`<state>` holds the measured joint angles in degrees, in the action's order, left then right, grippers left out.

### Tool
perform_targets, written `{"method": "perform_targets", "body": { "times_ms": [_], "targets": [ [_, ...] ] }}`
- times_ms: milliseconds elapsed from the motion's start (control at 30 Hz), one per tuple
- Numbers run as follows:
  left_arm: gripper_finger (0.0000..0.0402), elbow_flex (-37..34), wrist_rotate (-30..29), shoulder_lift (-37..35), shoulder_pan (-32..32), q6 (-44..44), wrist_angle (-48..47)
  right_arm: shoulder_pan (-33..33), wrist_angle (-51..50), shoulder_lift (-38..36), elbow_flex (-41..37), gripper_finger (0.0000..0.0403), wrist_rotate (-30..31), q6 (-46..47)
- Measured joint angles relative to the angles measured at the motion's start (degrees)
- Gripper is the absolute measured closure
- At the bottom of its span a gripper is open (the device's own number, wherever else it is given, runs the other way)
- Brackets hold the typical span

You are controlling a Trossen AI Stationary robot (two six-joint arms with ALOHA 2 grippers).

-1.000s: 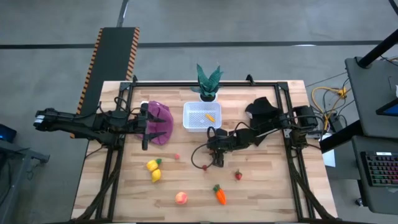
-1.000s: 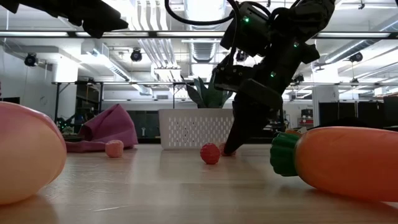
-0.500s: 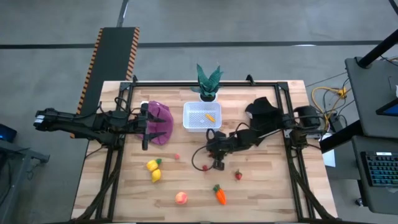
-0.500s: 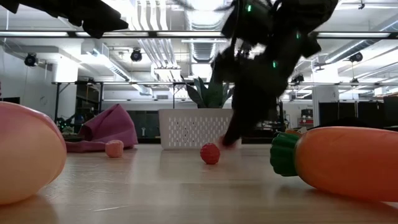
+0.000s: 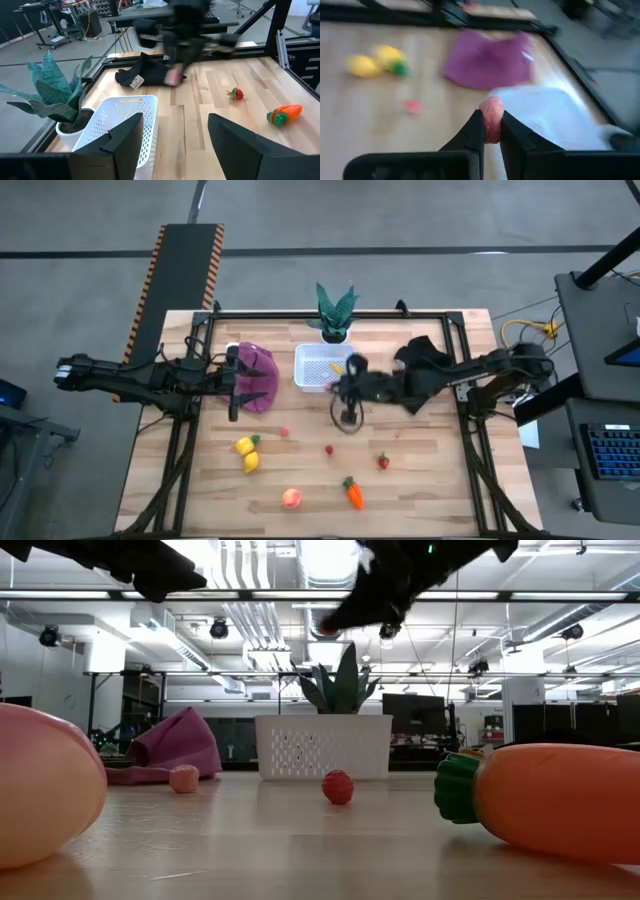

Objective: Build produce basket
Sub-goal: Put the right apricot into the white basket, then put the strawberry into the white basket

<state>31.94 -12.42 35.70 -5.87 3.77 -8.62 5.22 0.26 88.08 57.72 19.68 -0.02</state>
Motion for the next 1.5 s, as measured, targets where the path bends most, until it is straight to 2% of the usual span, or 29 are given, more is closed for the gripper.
{"method": "perform_targets", "body": {
  "times_ms": [167, 367, 700, 933, 1100, 1400, 1467, 1500],
  "targets": [
    [0.0192, 0.0, 0.0, -0.1, 0.0, 0.0, 0.1, -6.9, -5.1, -0.7, 0.0, 0.0373, 0.0, 0.2],
    [0.0192, 0.0, 0.0, -0.2, 0.0, 0.1, 0.2, -12.6, -6.2, 2.5, 0.0, 0.0373, -0.6, 0.8],
    [0.0192, 0.0, 0.0, -0.1, 0.0, 0.2, 0.2, -15.8, -6.0, 8.3, 0.0, 0.0370, -0.6, -0.1],
    [0.0192, 0.0, 0.0, -0.2, 0.0, 0.2, 0.2, -16.5, -5.8, 9.1, 0.0, 0.0363, -0.2, -1.4],
    [0.0192, 0.0, 0.0, -0.1, 0.0, 0.2, 0.2, -16.5, -5.8, 9.1, 0.0, 0.0330, -0.1, -2.0],
    [0.0192, 0.0, 0.0, -0.1, 0.0, 0.2, 0.2, -16.5, -5.7, 8.9, 0.0, 0.0232, -0.2, -2.5],
    [0.0192, 0.0, 0.0, -0.1, 0.0, 0.1, 0.2, -16.5, -5.8, 7.5, 0.0, 0.0216, -2.9, 0.3],
    [0.0192, 0.0, 0.0, -0.1, 0.0, 0.1, 0.2, -16.6, -5.8, 6.4, 0.1, 0.0211, -6.7, 1.6]
  ]
}}
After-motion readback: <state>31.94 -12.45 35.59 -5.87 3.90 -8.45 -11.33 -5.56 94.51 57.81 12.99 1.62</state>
